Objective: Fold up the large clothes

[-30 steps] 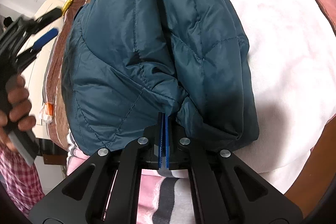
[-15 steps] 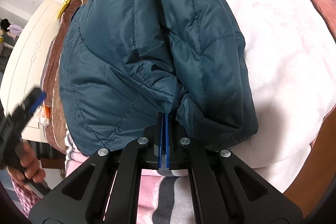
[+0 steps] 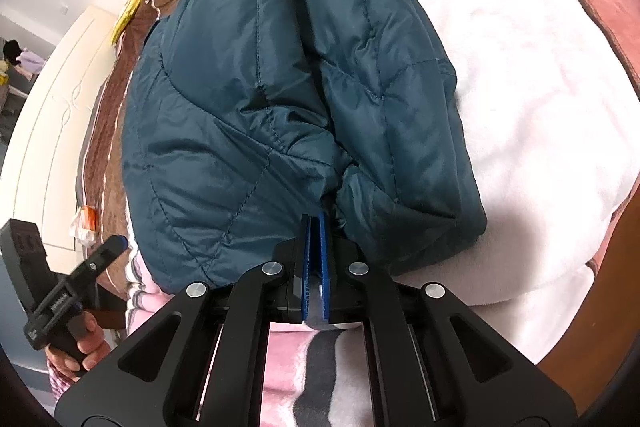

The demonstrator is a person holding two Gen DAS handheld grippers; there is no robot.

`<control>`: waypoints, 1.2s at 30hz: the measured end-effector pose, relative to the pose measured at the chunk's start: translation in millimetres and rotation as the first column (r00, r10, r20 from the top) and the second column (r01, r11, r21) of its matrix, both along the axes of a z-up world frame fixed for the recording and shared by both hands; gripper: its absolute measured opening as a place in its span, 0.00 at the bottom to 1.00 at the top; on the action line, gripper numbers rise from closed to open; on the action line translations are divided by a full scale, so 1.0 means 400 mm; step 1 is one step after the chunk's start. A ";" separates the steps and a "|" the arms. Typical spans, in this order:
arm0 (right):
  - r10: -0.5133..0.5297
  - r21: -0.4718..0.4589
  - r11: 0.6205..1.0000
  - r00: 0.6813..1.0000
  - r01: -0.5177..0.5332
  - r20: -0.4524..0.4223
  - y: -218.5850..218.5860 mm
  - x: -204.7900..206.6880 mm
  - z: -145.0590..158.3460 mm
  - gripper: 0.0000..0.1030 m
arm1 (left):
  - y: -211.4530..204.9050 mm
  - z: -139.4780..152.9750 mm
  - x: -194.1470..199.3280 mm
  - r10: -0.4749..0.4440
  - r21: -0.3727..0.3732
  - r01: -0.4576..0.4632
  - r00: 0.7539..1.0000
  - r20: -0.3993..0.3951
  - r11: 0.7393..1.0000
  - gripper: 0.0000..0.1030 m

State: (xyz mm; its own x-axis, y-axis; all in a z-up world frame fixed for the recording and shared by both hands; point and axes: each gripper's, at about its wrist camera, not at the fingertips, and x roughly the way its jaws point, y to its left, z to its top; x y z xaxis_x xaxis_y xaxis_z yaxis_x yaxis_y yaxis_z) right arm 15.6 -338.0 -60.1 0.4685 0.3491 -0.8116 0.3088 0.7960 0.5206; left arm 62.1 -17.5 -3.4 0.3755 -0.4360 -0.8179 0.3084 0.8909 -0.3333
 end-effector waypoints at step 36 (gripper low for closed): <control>-0.194 0.037 0.981 0.976 0.191 0.100 -0.248 -0.115 0.046 0.48 | 0.021 -0.026 0.051 0.025 -0.188 -0.046 0.993 -0.113 0.981 0.72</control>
State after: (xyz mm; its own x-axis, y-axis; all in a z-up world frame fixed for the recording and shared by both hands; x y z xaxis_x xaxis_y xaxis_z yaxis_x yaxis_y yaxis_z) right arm -30.4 -437.2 -41.5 0.6094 0.2654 -0.7471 0.3990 0.7117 0.5782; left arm 82.6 -9.1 -14.0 0.3056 -0.5752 -0.7588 0.2299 0.8179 -0.5274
